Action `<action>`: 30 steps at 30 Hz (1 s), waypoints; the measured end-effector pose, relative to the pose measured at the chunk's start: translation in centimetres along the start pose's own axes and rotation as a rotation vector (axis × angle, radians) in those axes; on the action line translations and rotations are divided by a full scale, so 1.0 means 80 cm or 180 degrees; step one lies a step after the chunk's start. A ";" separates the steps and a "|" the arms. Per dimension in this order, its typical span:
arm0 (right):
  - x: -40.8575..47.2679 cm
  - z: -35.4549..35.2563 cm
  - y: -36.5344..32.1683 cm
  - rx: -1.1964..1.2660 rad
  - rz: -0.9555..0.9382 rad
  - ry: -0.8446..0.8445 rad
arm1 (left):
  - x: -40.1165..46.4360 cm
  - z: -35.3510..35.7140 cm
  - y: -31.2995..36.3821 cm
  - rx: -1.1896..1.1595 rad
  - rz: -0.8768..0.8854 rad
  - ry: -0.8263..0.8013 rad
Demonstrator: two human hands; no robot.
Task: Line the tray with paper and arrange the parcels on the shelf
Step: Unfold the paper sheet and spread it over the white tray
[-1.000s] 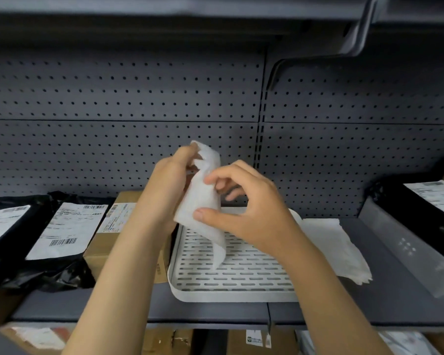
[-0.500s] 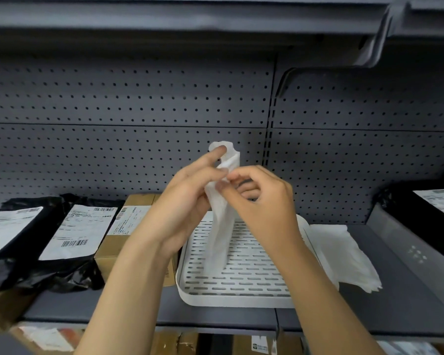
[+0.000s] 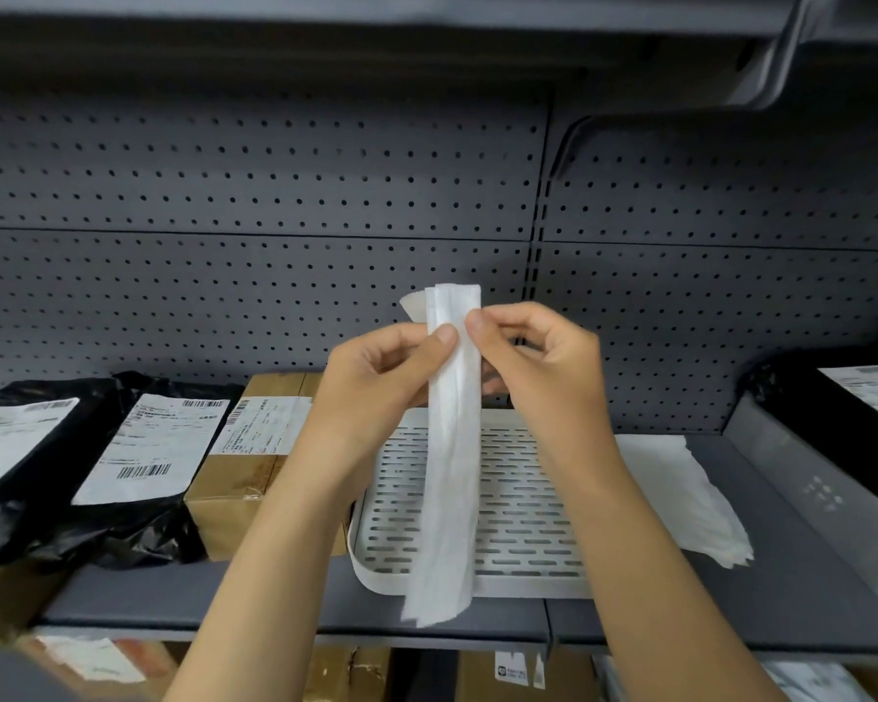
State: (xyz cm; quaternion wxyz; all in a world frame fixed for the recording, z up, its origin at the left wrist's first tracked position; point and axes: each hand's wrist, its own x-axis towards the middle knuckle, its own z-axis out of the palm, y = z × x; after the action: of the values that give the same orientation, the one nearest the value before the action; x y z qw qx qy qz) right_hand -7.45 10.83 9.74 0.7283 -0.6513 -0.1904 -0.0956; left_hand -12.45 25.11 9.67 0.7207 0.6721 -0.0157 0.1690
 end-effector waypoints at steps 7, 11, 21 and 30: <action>-0.007 0.011 0.004 0.0049 -0.0172 -0.0057 | 0.007 0.004 -0.007 -0.0430 -0.0050 0.0252; -0.010 0.011 0.005 -0.0063 -0.0201 -0.0296 | 0.007 0.002 -0.007 -0.0452 -0.0125 -0.0042; -0.007 0.011 0.001 -0.0047 -0.0041 -0.0508 | 0.010 0.001 -0.011 -0.0521 -0.0226 0.0107; 0.004 -0.012 -0.001 -0.0096 0.0196 0.0020 | 0.017 -0.006 -0.007 0.0301 0.0109 0.1078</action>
State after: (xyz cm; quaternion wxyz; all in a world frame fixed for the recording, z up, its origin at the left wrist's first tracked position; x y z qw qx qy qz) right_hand -7.08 9.90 9.89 0.7216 -0.6674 -0.1666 -0.0780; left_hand -11.14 25.89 9.45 0.6777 0.6668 0.1024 0.2926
